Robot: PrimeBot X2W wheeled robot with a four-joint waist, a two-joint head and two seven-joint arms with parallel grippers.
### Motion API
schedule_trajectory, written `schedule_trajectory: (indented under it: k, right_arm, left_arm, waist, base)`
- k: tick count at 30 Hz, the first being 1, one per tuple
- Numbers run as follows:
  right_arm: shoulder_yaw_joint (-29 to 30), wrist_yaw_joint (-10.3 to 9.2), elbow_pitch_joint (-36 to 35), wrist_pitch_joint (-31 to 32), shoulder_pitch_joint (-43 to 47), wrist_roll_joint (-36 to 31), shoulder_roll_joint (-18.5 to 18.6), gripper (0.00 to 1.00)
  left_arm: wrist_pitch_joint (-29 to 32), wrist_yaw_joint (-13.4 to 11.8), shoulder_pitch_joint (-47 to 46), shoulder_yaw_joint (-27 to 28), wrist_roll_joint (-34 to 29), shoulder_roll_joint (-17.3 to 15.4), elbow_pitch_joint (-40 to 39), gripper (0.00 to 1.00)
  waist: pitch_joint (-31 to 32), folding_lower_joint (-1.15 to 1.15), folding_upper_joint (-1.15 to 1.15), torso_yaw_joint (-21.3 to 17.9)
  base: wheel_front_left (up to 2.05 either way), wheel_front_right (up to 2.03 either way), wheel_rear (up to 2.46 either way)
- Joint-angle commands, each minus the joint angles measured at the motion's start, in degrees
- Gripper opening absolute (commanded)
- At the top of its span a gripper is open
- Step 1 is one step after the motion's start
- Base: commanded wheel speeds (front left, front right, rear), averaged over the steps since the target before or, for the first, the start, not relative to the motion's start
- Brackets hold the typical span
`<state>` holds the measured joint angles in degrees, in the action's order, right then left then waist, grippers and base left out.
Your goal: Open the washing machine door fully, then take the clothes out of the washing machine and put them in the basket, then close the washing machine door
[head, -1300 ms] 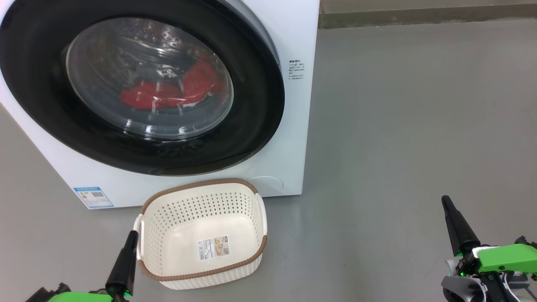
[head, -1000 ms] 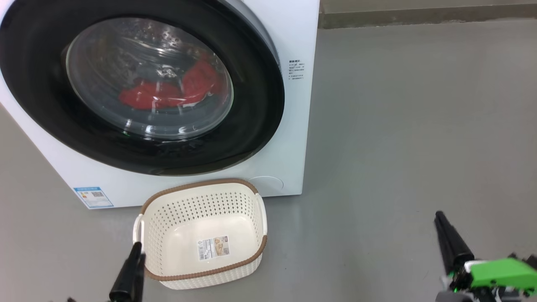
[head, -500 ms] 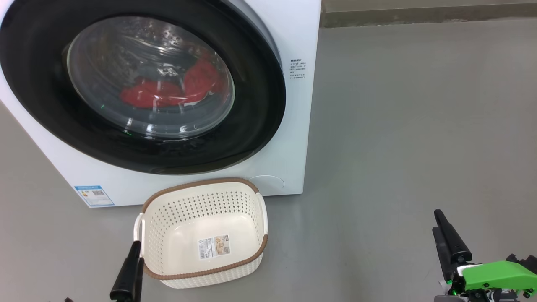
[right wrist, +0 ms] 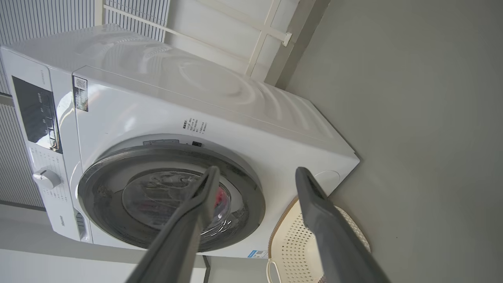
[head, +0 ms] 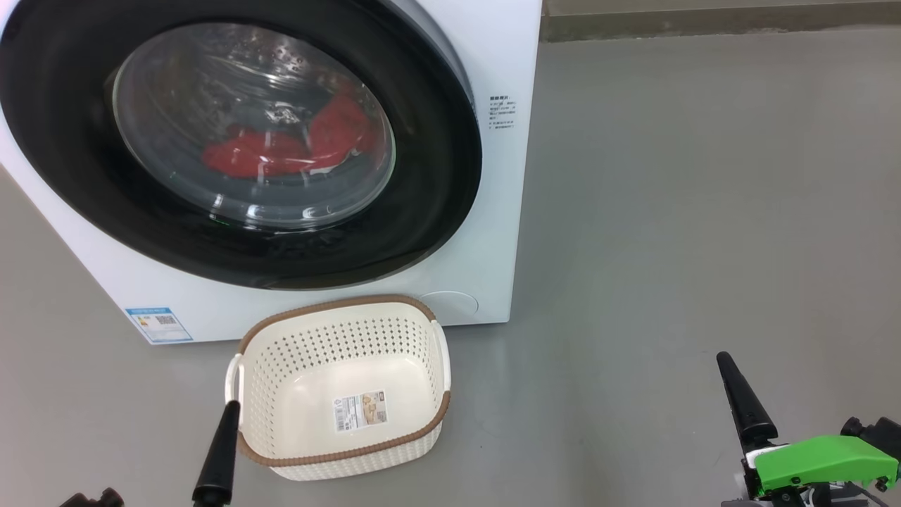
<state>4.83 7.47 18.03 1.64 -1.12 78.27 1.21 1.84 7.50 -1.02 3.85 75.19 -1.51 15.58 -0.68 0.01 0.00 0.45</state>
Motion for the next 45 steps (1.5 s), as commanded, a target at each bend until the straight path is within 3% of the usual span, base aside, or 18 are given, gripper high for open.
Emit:
schedule_trajectory:
  k: [1,15,45]
  right_arm:
    - [-0.5,0.01,-1.7,-0.7,-0.6,-2.5,0.8,1.00]
    - [-1.9,0.01,-2.0,-3.2,-0.3,-14.7,1.2,1.00]
    - [-3.6,0.01,-3.1,-8.1,0.9,-32.5,1.3,1.00]
  left_arm:
    - [-0.7,0.0,-0.4,0.7,-2.5,-0.9,-2.0,1.00]
    - [-3.3,-1.5,0.4,0.2,-16.3,-1.0,-4.1,1.00]
    - [-8.2,-4.8,2.1,-3.1,-37.4,-3.1,-7.0,1.00]
  waist:
    - [-0.1,-0.01,0.00,0.0]
    - [-0.5,-0.01,0.00,0.3]
    - [-1.1,-0.01,0.00,0.6]
  base:
    - [0.00,0.00,0.00]
    - [0.00,0.00,0.00]
    - [0.00,0.00,0.00]
